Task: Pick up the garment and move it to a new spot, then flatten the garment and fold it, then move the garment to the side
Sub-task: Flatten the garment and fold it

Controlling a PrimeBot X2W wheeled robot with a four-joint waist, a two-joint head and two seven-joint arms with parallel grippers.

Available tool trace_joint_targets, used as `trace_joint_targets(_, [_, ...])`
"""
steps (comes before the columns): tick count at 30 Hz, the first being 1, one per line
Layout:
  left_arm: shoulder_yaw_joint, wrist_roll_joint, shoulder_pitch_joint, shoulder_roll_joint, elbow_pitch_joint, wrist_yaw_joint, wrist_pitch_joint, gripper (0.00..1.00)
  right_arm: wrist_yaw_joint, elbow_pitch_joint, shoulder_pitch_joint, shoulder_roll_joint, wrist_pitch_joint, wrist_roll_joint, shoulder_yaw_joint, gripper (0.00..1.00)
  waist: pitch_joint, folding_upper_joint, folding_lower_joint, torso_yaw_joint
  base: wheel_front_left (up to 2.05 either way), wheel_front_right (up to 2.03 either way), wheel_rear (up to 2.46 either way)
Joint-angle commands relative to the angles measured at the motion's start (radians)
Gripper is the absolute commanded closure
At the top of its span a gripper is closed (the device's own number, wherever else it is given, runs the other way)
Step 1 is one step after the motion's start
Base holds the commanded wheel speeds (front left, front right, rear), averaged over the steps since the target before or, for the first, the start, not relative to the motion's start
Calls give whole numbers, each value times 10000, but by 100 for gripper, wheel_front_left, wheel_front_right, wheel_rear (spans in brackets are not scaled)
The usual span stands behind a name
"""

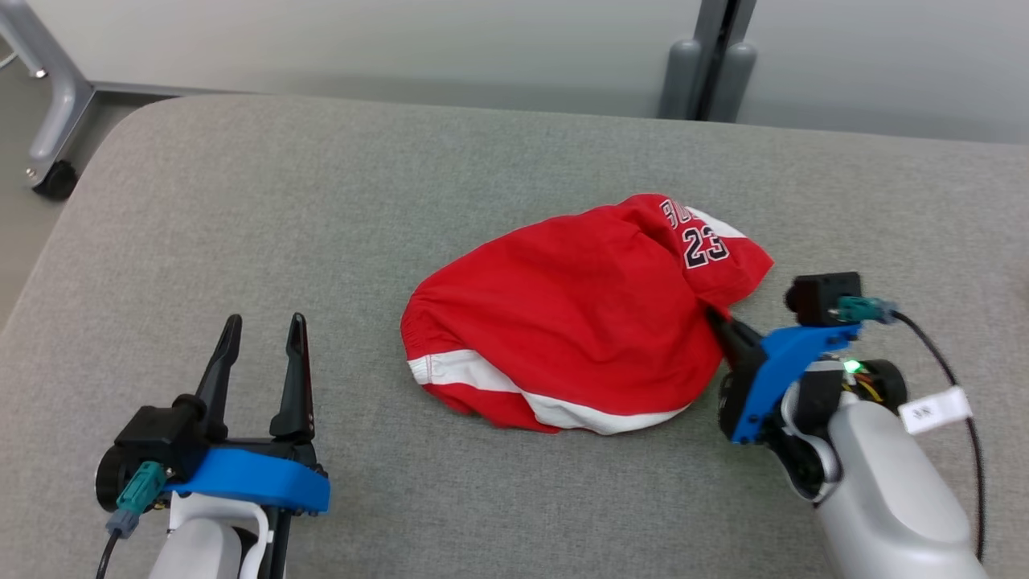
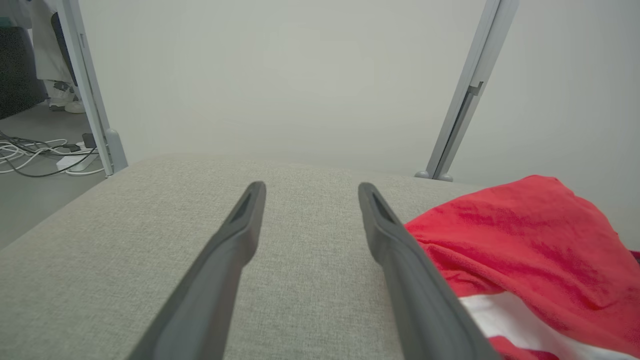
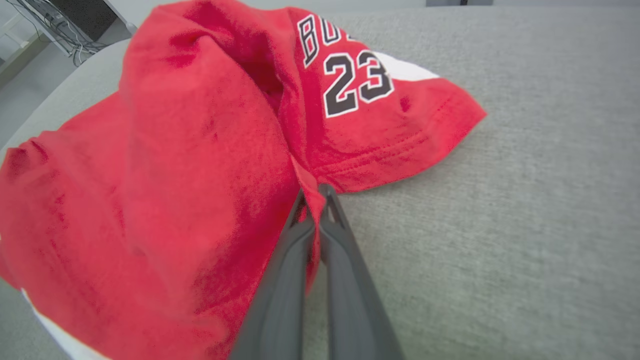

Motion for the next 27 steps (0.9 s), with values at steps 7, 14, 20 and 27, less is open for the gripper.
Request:
trace_joint_targets(7, [438,137,408,4,-131,-54,-45,0,1,-3600,2058,-177,301,-320,-1049,100,-444,0,-2,-690,0,0,0])
trace_joint_targets(14, [749,217,535,39,-296,-74,-45,0,1,-7688,4134,165,1798,-637,-1768,100,-481,0,-2,-1324,0,0,0])
trace_joint_targets(20, [790,264,404,30,-328,-125,-45,0,1,-8844,5121,183,2431,108,-2317,100,-388,0,-2,-1555,0,0,0])
trace_joint_targets(27, [639,333,244,-86,-237,-162,-45,0,1,-6710,4352,189,2416,379,-2883,100,-262,0,-2,-1381,0,0,0])
